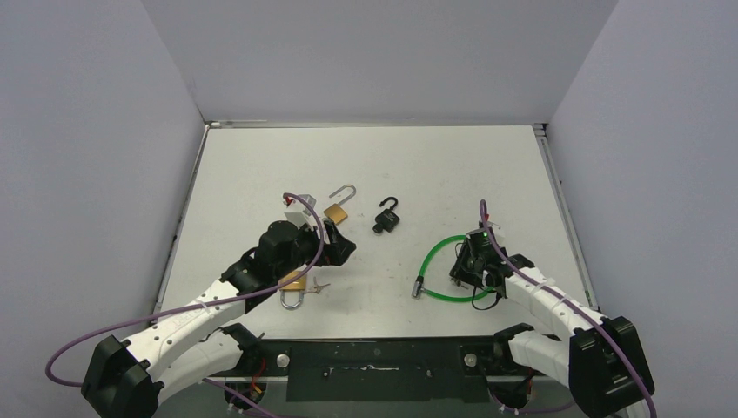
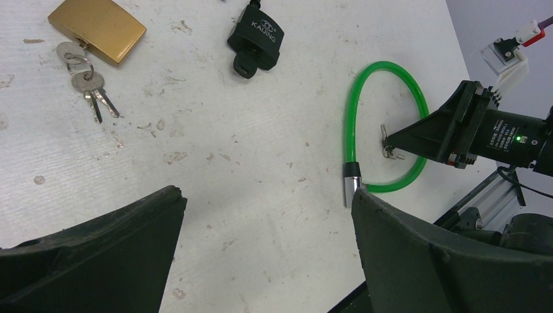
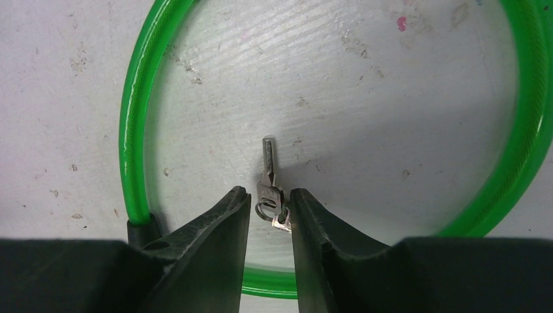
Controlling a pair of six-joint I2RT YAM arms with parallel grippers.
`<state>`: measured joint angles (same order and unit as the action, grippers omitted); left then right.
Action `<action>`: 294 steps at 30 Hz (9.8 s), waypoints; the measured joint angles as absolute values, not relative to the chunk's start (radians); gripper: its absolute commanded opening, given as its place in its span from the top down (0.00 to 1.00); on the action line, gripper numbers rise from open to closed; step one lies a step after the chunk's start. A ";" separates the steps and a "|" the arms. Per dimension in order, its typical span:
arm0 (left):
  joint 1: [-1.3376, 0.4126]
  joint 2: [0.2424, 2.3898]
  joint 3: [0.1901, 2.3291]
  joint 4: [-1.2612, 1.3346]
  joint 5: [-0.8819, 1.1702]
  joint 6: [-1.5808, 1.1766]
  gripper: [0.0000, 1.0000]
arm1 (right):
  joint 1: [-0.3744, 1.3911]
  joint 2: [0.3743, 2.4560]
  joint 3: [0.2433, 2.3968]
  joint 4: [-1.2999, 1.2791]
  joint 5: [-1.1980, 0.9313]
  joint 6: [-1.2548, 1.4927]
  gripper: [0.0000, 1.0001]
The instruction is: Unlock with the key
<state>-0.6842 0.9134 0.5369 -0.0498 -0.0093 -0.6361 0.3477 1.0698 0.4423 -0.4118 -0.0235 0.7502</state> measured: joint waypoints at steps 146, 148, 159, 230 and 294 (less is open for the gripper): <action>-0.517 0.994 0.590 -0.100 0.086 -1.140 1.00 | 1.060 1.201 0.426 0.561 -0.234 0.897 1.00; -0.515 0.991 0.586 -0.091 0.088 -1.140 1.00 | 1.054 1.201 0.426 0.561 -0.233 0.904 1.00; -0.509 0.986 0.578 -0.062 0.091 -1.140 1.00 | 1.027 1.201 0.426 0.562 -0.235 0.936 1.00; -0.478 0.870 0.335 0.407 0.217 -1.396 1.00 | 0.896 1.142 0.314 0.776 -0.280 1.346 0.15; -0.484 0.861 0.303 0.594 0.284 -1.348 1.00 | 0.933 1.139 0.367 0.960 -0.196 1.087 0.21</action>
